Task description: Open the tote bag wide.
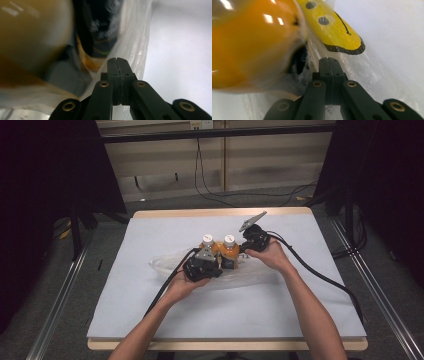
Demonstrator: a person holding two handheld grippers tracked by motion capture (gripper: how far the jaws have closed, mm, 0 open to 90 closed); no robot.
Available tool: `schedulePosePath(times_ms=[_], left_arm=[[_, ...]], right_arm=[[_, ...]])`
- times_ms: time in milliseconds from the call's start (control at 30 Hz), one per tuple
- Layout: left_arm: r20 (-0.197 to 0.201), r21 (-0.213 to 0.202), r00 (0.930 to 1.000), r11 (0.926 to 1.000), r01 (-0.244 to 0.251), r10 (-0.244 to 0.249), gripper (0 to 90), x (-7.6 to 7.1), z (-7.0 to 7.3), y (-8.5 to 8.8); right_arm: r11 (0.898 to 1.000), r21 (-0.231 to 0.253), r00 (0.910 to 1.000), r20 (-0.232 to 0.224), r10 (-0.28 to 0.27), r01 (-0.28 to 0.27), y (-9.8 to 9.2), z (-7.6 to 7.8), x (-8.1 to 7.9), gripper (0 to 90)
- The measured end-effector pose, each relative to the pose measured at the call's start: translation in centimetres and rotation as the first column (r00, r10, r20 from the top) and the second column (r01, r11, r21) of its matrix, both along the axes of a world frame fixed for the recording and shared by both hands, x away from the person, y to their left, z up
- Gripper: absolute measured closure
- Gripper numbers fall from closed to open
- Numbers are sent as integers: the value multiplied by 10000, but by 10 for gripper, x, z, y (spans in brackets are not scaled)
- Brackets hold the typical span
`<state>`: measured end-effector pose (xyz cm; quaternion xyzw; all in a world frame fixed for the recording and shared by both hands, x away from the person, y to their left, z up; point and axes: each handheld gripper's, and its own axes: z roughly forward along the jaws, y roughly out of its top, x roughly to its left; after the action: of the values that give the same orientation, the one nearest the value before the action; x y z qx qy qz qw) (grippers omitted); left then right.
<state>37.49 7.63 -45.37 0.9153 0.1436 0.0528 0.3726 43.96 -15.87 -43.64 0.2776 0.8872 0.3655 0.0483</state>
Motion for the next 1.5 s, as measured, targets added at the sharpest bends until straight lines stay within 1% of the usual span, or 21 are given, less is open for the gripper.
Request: schedulePosePath(times_ms=[67,167,200,267,300,367,500,533,567,633,833,867,900,967,1033,1067,1167,1267,1300,1367,1500], left_arm=[[-14,-134,9999,9998,-116,116,897,-1,-3,0],[-25,-185,9999,9997,-149,149,897,0,-1,2],[74,-642,9995,9975,-291,296,897,1,3,5],[184,-870,9992,9956,-348,365,897,3,8,7],[221,-913,9987,9949,-437,459,897,4,9,7],[192,-981,9983,9938,-531,552,897,6,7,6],[390,-368,9982,9983,-452,466,899,6,-5,1],[273,-220,9985,9986,-478,484,899,6,-9,-1],[434,-224,9982,9989,-413,423,899,5,-11,-1],[455,-278,9983,9990,-347,359,900,4,-13,-2],[356,420,9994,9991,-27,12,900,-5,-22,-5],[289,375,9996,9993,-26,15,900,-6,-24,-5],[325,297,9995,9996,-26,16,900,-6,-25,-4],[159,221,9998,9997,84,-88,900,-5,-25,-4],[-19,161,10000,9998,80,-80,900,-7,-25,-3],[92,284,9998,9995,159,-162,900,-8,-25,-3],[-11,342,9990,9984,443,-443,900,-12,-24,-3],[-69,485,9980,9968,629,-626,900,-16,-23,-2],[-218,599,9974,9958,693,-681,900,-16,-22,0],[-295,176,9973,9976,674,-668,900,-18,-25,1],[-343,270,9959,9961,843,-833,900,-22,-24,3]], right_arm=[[10000,-79,9996,-275,-20,18,2,-7,4,900],[9999,24,9986,-505,-132,133,4,-14,8,900],[9999,54,9988,-473,-116,118,4,-16,10,900],[9999,84,9988,-481,-93,97,4,-20,13,900],[9998,44,9978,-645,-175,178,5,-21,13,900],[9999,-34,9976,-679,-135,133,6,-26,15,900],[9999,20,9969,-781,-112,114,9,-33,16,900],[9999,-8,9969,-775,-125,124,9,-34,16,900],[9999,38,9961,-865,-162,166,10,-36,17,900],[9998,9,9958,-900,-193,195,10,-38,19,900],[9988,188,9925,-1141,-431,455,10,-45,26,900],[9980,352,9910,-1252,-477,525,9,-46,28,900],[9974,418,9905,-1266,-531,588,8,-46,29,900],[9964,460,9897,-1277,-654,717,8,-47,31,900],[9963,318,9898,-1211,-753,797,10,-46,33,900],[9961,260,9896,-1196,-802,839,11,-45,34,900],[9956,-103,9899,-1067,-934,928,14,-43,37,900],[9939,-155,9891,-980,-1102,1092,16,-43,41,900],[9921,-167,9861,-1086,-1255,1244,17,-43,41,900],[9906,-333,9864,-935,-1354,1328,20,-42,42,900],[9865,-684,9852,-753,-1538,1488,25,-40,45,900]])
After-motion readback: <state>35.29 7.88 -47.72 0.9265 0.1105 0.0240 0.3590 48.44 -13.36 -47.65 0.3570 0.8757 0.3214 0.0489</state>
